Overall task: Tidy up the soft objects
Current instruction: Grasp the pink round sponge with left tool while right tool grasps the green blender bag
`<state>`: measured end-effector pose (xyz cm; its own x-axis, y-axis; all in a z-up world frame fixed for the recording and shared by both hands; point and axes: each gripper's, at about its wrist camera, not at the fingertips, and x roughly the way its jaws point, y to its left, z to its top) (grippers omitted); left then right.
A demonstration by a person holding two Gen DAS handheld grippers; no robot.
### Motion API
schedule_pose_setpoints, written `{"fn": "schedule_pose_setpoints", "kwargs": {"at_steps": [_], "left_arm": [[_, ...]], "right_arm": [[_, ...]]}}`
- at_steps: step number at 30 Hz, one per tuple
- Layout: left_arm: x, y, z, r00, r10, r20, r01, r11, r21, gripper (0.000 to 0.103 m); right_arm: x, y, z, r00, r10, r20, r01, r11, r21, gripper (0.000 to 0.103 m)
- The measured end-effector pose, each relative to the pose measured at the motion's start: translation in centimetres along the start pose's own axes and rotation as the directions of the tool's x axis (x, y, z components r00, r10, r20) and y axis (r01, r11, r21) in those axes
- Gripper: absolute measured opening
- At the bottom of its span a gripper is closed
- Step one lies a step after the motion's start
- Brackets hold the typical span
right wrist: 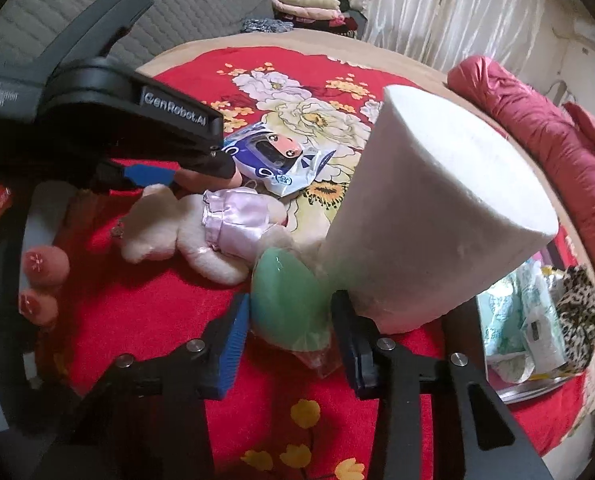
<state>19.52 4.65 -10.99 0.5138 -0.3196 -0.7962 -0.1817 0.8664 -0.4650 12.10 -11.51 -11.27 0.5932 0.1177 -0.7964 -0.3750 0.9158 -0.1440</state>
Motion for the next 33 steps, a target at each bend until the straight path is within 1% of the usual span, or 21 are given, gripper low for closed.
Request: {"fn": "schedule_pose_setpoints", "kwargs": {"at_steps": [3,6,9,14,17,21,26,28,33], "left_arm": [[0.0,0.1,0.0,1.000,-0.011,0.004,0.011,1.000,-0.003,0.045],[-0.3,0.4,-0.1,0.999,-0.034,0.014,0.034,0.999,-0.024,0.044],[-0.9,0.5,-0.3,0.999,-0.043,0.030,0.044,0.999,-0.031,0.044],[-2.2,0.3,-0.6,0.998,-0.014,0.058,0.014,1.000,-0.004,0.044],[-2.9,0.5,-0.8,0.998,-0.010,0.068,0.011,1.000,-0.008,0.044],[-3.7,0.6,-1.1,0.996,0.007,0.089,-0.007,1.000,0.002,0.044],[-4.7,0.8,-1.7,0.992,0.033,0.121,-0.034,0.999,0.008,0.044],[-5.1,0.9,-2.1,0.990,0.053,0.132,-0.055,0.998,0.015,0.044],[-6.4,1.1,-2.4,0.985,0.062,0.158,-0.065,0.998,0.010,0.044]], "right_arm": [[-0.2,-0.5,0.1,1.000,0.026,0.009,-0.026,0.999,0.021,0.041],[-0.8,-1.1,0.2,0.997,0.071,0.027,-0.072,0.996,0.053,0.042],[-1.2,-1.4,0.2,0.994,0.099,0.040,-0.102,0.993,0.055,0.042],[-1.9,-0.9,0.3,0.990,0.126,0.061,-0.128,0.991,0.034,0.042],[-2.3,-0.4,-0.2,0.990,0.128,0.065,-0.131,0.991,0.032,0.042],[-2.5,-0.8,-0.3,0.989,0.133,0.066,-0.136,0.990,0.042,0.042],[-3.2,-0.8,-0.5,0.988,0.136,0.078,-0.139,0.989,0.039,0.042],[-3.6,-0.8,-0.5,0.987,0.136,0.088,-0.139,0.990,0.034,0.042],[-4.5,-0.6,-0.6,0.983,0.144,0.111,-0.148,0.989,0.030,0.042]]}}
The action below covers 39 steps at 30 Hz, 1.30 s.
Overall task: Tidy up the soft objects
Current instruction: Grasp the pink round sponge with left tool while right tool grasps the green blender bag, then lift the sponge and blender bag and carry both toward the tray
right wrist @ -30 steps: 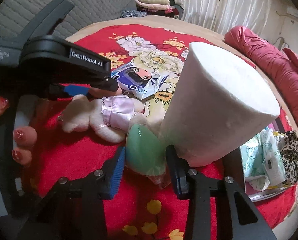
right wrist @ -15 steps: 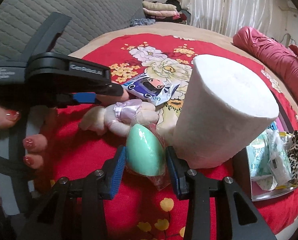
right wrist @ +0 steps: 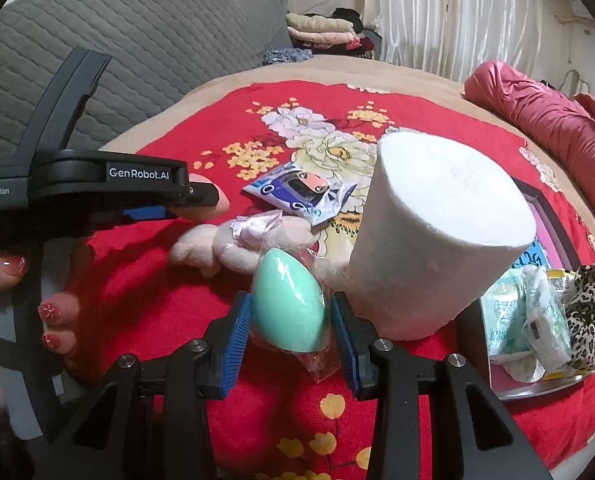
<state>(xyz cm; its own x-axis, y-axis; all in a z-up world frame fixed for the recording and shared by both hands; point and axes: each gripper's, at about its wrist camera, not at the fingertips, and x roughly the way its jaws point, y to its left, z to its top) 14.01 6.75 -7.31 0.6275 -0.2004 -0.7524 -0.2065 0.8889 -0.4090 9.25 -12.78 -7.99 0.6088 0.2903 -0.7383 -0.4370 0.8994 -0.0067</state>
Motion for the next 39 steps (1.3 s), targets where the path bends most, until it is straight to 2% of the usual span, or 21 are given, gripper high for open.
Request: {"fn": "schedule_pose_setpoints", "kwargs": {"at_steps": [5,19,30,39], "left_arm": [[-1.4,0.1,0.1,0.999,0.016,0.028,-0.016,1.000,0.000,0.044],[-3.1,-1.0,-0.4,0.999,0.017,0.047,-0.018,1.000,0.024,0.044],[-6.9,-3.5,-0.5,0.992,0.035,0.123,-0.046,0.995,0.089,0.044],[-8.3,-5.6,-1.3,0.990,0.043,0.135,-0.062,0.988,0.142,0.044]], "right_arm": [[-0.8,0.3,-0.1,1.000,0.007,0.016,-0.006,1.000,-0.009,0.042],[-2.7,0.2,-0.1,0.999,0.034,0.038,-0.034,0.999,0.007,0.042],[-6.2,0.8,0.5,0.988,0.059,0.145,-0.056,0.998,-0.026,0.042],[-8.4,0.6,0.9,0.979,0.040,0.198,-0.039,0.999,-0.010,0.042]]}}
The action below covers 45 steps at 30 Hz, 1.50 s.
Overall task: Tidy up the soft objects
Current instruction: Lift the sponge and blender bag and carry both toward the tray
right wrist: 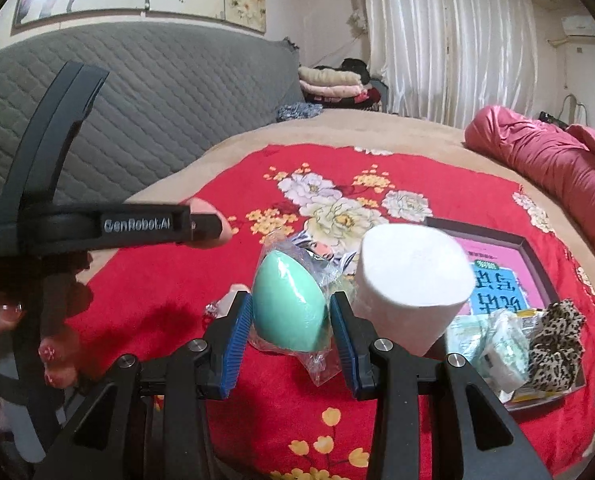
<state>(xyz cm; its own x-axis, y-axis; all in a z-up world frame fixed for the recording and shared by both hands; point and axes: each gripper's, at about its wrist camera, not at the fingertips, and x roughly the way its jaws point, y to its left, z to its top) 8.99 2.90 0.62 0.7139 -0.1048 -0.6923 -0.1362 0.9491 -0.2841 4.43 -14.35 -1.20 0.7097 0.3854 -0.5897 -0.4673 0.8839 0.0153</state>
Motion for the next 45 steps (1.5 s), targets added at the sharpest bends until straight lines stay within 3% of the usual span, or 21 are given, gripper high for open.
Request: {"fn": "schedule_pose_setpoints", "kwargs": {"at_steps": [20,28,35,42,45], "left_arm": [[-2.7,-4.1,-0.7,0.999,-0.030,0.023,0.028,0.996,0.084,0.044],[-3.3,-8.4,-1.5,0.995,-0.095,0.006,0.093,0.983,0.160,0.044],[-3.4,-13.6,-3.0,0.986,-0.164,-0.034,0.168,0.954,0.249,0.044],[-1.7,-19.3,-5.9,0.971,-0.211,-0.113,0.238,0.908,0.346,0.044],[-0.2,-21.3,-7.1,0.965,-0.213,-0.153,0.256,0.889,0.378,0.044]], "right_arm": [[-4.1,-2.0,0.8,0.996,-0.039,0.086,0.032,0.997,0.076,0.042],[-6.3,-6.0,1.0,0.985,-0.123,0.125,0.098,0.977,0.188,0.042],[-8.8,-11.3,0.7,0.950,-0.277,0.142,0.234,0.936,0.262,0.042],[-11.0,-18.2,-1.5,0.900,-0.424,0.095,0.363,0.854,0.373,0.041],[-11.5,-20.2,-2.6,0.889,-0.452,0.073,0.387,0.826,0.409,0.041]]}}
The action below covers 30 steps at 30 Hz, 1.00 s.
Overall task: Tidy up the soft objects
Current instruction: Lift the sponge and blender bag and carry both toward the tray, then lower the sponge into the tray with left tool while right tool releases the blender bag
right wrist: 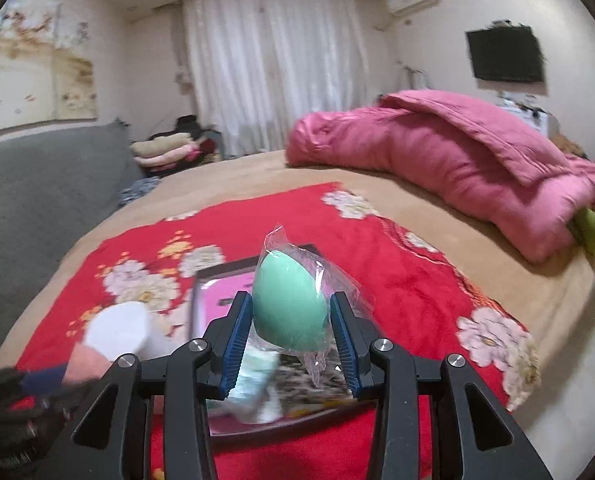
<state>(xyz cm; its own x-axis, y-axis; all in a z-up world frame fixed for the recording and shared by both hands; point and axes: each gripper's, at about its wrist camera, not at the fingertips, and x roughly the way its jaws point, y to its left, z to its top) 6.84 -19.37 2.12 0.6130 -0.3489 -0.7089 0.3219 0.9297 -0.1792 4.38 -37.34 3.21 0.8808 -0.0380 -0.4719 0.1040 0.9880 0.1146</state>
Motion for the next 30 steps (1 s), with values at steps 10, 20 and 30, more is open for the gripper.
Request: {"fn": "schedule_pose_setpoints", "kwargs": {"at_steps": [10,20,30], "left_arm": [[6.2,-2.7,-1.1,0.992,-0.015,-0.124,0.018,0.999,0.026,0.044],[9.7,-3.6,-1.4,0.983,0.009,-0.183,0.002,0.998,0.058,0.044],[12.5,-3.2,-0.7,0.977,0.021,-0.210,-0.012,0.999,0.043,0.044]], "right_arm": [[2.0,-4.1,-1.1,0.998,-0.041,-0.041,0.044,0.996,0.079,0.041],[3.9,-6.4,-2.2,0.994,-0.070,-0.084,0.080,0.990,0.115,0.042],[5.8,-7.2,-3.4,0.987,-0.073,-0.140,0.088,0.990,0.107,0.042]]}}
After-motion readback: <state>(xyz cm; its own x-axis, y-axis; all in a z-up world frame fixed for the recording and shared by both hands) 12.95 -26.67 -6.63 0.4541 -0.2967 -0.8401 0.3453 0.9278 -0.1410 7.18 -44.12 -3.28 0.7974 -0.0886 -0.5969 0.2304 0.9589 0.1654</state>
